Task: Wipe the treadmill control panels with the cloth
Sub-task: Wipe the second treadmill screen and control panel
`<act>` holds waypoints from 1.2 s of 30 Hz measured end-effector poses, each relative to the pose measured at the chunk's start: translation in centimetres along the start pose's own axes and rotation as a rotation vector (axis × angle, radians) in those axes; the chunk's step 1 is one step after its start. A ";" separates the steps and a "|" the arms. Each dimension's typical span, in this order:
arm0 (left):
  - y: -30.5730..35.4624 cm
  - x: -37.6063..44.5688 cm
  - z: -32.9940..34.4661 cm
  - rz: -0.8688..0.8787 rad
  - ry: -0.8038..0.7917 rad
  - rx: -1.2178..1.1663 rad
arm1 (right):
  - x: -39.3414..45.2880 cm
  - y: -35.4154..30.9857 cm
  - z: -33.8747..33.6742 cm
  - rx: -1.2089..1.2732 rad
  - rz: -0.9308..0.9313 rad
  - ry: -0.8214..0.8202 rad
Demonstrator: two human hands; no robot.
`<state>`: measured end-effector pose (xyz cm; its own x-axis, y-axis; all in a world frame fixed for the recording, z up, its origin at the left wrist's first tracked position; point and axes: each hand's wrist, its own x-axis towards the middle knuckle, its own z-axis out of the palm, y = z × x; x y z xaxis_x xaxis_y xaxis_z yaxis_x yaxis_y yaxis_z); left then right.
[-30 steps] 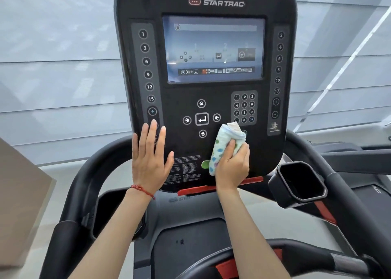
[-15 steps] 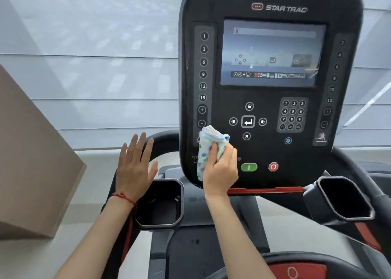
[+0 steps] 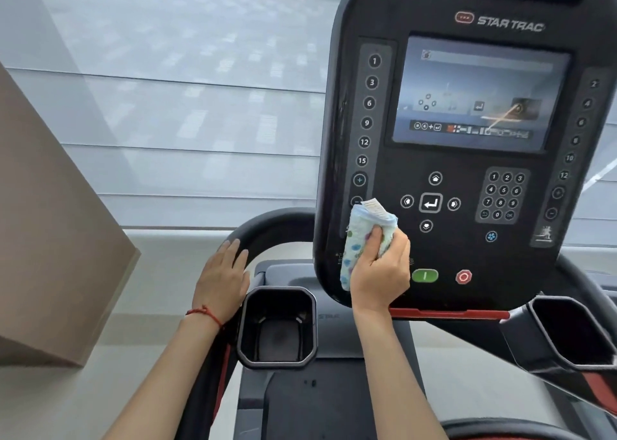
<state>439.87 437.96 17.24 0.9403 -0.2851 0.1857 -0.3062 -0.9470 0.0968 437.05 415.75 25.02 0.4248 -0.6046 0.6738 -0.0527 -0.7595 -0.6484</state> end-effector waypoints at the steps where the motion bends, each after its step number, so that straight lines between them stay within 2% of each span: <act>1: 0.0 0.0 0.1 0.001 -0.002 -0.002 | 0.5 -0.4 0.2 0.003 -0.013 0.008; 6: -0.1 0.1 0.1 0.004 0.016 -0.008 | 6.7 -4.7 2.4 0.002 -0.066 0.084; 10: -0.1 0.0 -0.1 -0.021 -0.047 -0.038 | 9.9 -6.5 3.6 -0.006 -0.094 0.119; 13: 0.1 0.2 -0.2 -0.039 -0.040 -0.044 | 8.4 -5.2 3.1 -0.018 -0.116 0.112; 18: 0.2 0.1 -0.4 -0.062 -0.042 -0.073 | 1.3 -1.5 1.4 -0.040 -0.207 -0.018; 21: 0.2 0.1 -0.1 -0.076 -0.034 -0.091 | 0.9 -1.5 1.4 -0.041 -0.194 -0.027; 30: 0.0 0.0 0.3 -0.071 0.009 -0.118 | 12.7 -9.0 4.7 -0.024 -0.160 0.092; 36: 0.2 -0.1 0.1 -0.072 0.000 -0.110 | 18.2 -11.9 5.7 -0.082 -0.185 0.056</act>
<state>439.74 437.78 17.14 0.9604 -0.2174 0.1743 -0.2527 -0.9431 0.2161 450.55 415.08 42.98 0.3836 -0.4639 0.7986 -0.0532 -0.8744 -0.4823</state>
